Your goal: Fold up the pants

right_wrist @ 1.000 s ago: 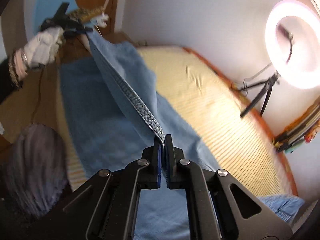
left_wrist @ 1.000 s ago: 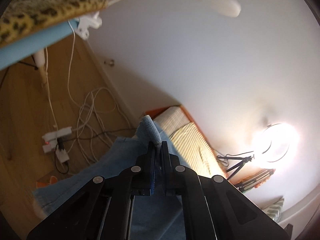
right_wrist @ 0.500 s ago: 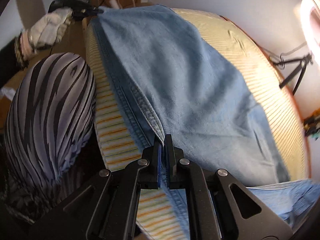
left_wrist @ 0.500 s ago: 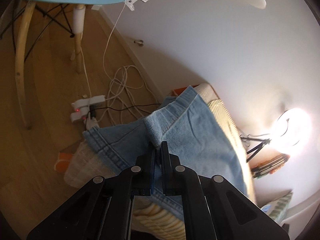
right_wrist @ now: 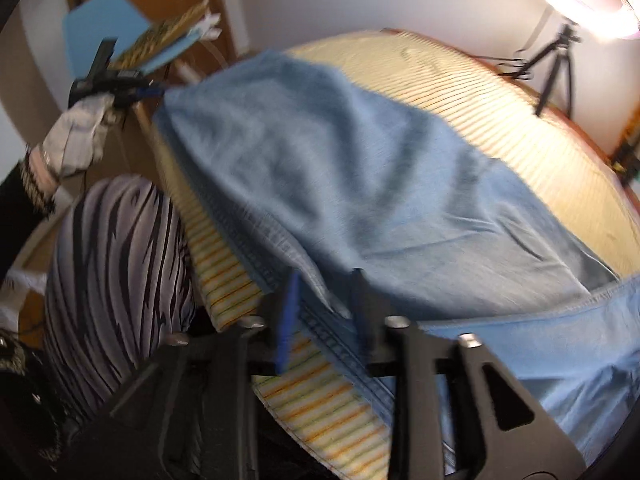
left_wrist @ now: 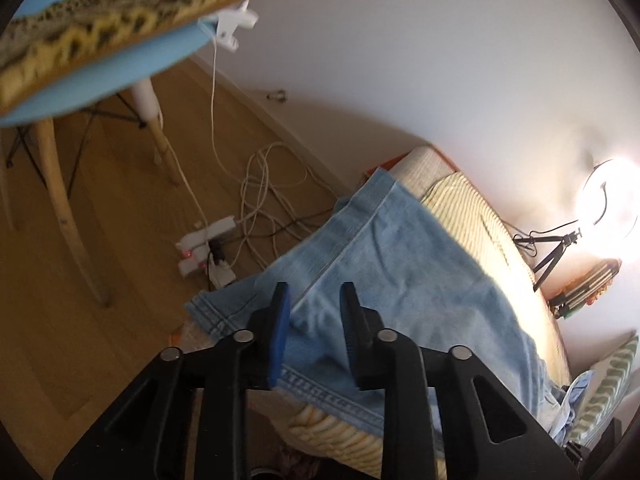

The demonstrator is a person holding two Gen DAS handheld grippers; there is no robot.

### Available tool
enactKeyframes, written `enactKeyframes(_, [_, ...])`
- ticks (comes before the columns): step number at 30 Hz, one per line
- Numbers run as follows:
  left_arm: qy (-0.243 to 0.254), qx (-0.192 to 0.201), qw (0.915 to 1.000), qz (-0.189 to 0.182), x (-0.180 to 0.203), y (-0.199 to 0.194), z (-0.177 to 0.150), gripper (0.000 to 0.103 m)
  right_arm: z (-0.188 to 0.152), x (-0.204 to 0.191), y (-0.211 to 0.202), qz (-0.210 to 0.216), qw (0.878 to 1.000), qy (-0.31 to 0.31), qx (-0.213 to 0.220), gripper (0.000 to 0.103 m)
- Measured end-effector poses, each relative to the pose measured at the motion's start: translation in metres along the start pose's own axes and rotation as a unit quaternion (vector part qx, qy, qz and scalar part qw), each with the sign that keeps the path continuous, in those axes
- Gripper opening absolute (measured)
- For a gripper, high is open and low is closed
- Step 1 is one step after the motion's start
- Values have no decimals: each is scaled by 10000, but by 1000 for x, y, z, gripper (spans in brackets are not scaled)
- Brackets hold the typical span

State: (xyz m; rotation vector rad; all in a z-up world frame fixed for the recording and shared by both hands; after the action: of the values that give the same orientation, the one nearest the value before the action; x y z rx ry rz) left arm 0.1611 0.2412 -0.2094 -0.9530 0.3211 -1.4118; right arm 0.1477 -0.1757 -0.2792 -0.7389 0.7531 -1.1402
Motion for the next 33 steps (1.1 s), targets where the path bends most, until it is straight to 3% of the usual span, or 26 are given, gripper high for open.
enactKeyframes(2, [175,31,9997,-149,14,-8,9,26,3,9,-16,5,9994,278,200,46])
enactKeyframes(5, [487,32,9972,-560,53,-16,24,38,5,33,-42,-133,9952,829,510,53])
enactKeyframes(9, [734,-55,9878,-1372,122,-26,42,40,4,70,-77,-546,9838,1489,840,60])
enactKeyframes(12, [1031,-124,9781,-1804,177,-31,50,47,-8,101,-107,-963,9709,1911,1078,69])
enactKeyframes(17, [1834,-342,9516,-2444,283,-33,48,60,-34,151,-150,-1420,9482,2535,1288,75])
enactKeyframes(22, [2441,-727,9214,-2935,386,-26,25,61,-60,194,-177,-1913,9232,3045,1355,76])
enactKeyframes(26, [3059,-1035,8918,-3169,458,-16,-9,61,-82,218,-194,-2133,9090,3313,1359,76])
enactKeyframes(28, [3297,-1242,8766,-3279,492,-8,-29,68,-91,227,-203,-2259,9024,3388,1411,76])
enactKeyframes(33, [3460,-1878,8430,-3665,567,17,-82,68,-109,244,-216,-2275,8900,3656,1496,76])
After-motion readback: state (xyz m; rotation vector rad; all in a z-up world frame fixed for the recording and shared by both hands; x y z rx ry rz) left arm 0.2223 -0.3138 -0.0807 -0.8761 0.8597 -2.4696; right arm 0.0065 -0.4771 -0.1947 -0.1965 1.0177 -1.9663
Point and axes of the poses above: each gripper's, at about its wrist camera, not at the fingertips, and y roughly the way its jaws point, x to its right, z to its top, the point moved 9 cm from there along y, roughly the way its jaws point, and after that the axes turned 13 degrees about y, right-handed, at the moved point
